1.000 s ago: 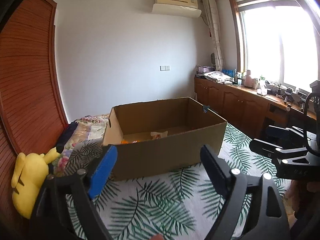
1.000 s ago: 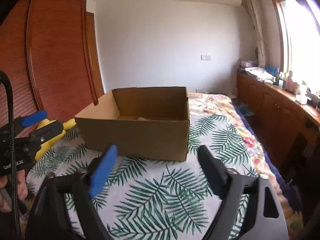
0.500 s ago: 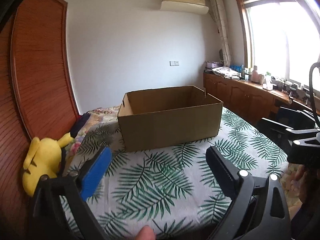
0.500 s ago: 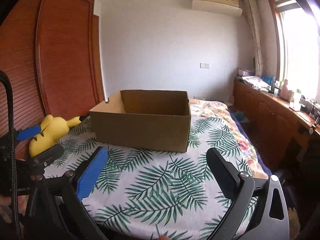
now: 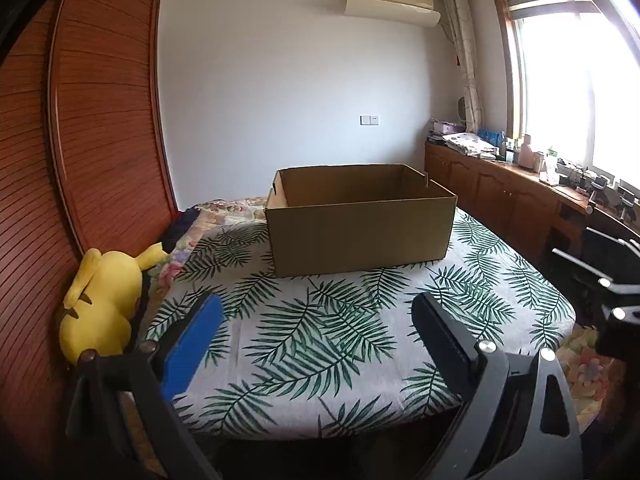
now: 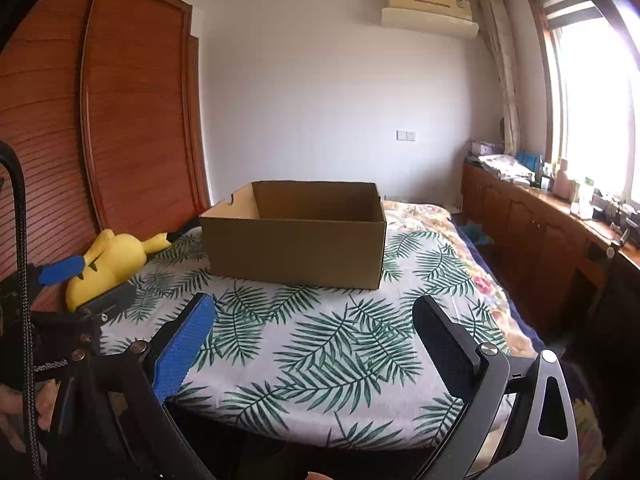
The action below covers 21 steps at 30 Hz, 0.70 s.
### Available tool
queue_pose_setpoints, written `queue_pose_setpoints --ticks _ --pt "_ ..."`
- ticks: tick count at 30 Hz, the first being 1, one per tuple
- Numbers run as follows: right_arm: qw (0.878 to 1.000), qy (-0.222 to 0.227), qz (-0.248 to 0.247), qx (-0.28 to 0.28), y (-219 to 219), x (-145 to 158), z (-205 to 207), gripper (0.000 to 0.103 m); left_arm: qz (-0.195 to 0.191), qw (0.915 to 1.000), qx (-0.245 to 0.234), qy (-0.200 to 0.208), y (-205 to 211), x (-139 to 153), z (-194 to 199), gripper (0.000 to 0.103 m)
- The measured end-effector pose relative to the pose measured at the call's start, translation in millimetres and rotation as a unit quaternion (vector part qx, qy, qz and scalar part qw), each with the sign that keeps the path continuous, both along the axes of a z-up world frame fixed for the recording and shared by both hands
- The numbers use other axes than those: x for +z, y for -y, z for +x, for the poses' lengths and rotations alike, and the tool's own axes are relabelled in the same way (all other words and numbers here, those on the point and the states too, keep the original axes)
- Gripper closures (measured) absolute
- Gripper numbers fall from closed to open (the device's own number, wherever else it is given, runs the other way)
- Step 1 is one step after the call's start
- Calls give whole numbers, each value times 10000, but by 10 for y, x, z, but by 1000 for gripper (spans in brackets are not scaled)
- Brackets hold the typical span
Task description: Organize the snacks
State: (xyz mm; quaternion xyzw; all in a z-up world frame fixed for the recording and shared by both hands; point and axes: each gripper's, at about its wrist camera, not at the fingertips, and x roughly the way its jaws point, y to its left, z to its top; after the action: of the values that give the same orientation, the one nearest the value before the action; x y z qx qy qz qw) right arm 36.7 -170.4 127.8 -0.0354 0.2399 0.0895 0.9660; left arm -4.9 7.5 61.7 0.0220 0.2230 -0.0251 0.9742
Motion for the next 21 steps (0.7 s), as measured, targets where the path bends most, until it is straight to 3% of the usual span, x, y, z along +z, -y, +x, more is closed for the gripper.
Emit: queue_pose_setpoints --ticks 11,21 --pt "9999 -154 13 -42 -4 -212 -107 2 36 9999 154 6 -94 -60 -112 7" --pt "9998 -154 42 -92 39 -208 -105 2 7 9998 156 -82 -85 -138 -102 6"
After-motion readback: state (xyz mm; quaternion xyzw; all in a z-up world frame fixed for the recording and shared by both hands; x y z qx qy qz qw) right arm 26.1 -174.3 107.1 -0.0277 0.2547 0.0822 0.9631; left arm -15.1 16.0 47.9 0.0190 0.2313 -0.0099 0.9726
